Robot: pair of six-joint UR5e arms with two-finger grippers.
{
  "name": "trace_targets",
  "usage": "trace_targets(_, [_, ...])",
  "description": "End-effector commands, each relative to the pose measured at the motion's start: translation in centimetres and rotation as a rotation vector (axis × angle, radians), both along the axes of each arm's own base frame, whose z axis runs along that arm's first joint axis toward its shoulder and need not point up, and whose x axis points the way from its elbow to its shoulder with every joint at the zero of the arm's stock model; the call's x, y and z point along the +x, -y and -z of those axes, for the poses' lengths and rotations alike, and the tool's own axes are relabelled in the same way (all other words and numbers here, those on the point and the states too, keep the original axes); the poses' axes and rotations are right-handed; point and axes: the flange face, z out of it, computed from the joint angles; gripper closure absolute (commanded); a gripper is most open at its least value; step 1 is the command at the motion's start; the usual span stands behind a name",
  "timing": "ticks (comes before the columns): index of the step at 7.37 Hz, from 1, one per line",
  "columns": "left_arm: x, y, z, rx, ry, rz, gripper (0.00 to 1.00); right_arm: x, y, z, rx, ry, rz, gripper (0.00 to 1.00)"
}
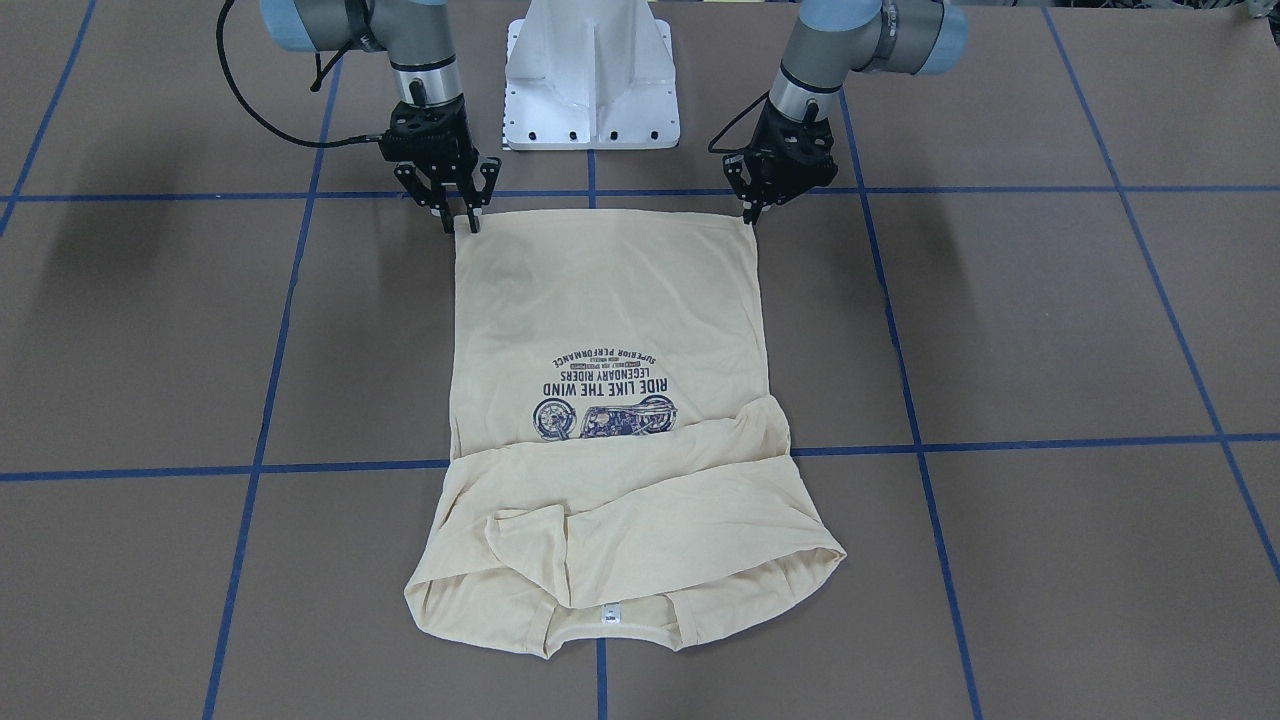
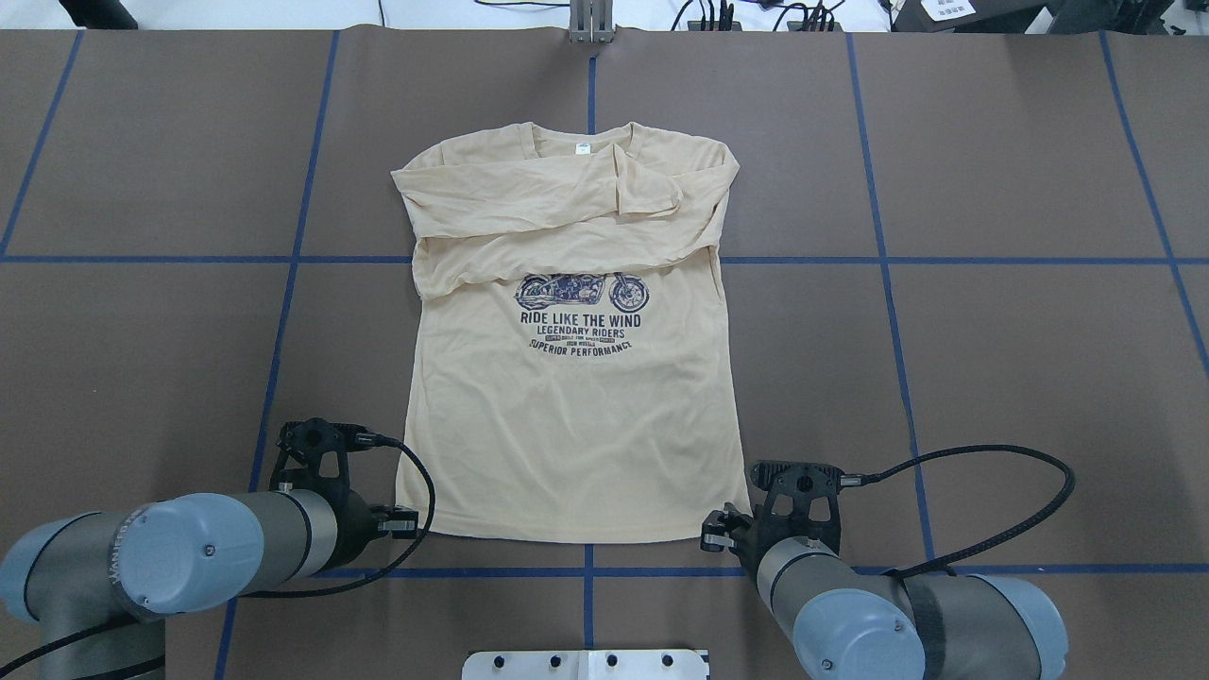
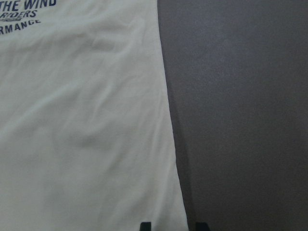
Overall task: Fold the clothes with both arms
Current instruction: 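Lower both grippers to the hem corners nearest the robot and grasp, then lift the hem with both grippers and fold it toward the collar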
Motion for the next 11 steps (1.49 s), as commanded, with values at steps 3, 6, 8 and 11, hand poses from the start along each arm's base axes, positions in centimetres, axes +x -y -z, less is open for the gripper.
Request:
trace_targets(3, [0.0, 0.0, 0.2, 0.001, -0.003, 0.000, 1.00, 0.7, 0.1, 1.2, 0.003, 0.025, -0.002, 1.00])
trace_targets(6, [-5.0, -1.1, 6.8, 0.006, -0.091, -0.041, 1.00, 8.6, 0.1, 7.5, -0.042, 0.095, 0.036, 1.00])
trace_targets(8, [-14.3, -4.4, 15.6, -0.035, -0.147, -0.134, 1.00, 15.4, -1.7, 11.4, -0.113, 0.149, 0.131, 1.00])
trace_targets(11, [-18.6, -7.2, 18.5, -0.055, -0.175, -0.209, 1.00, 21.8, -4.4, 15.8, -0.146, 0.207, 0.234, 1.00])
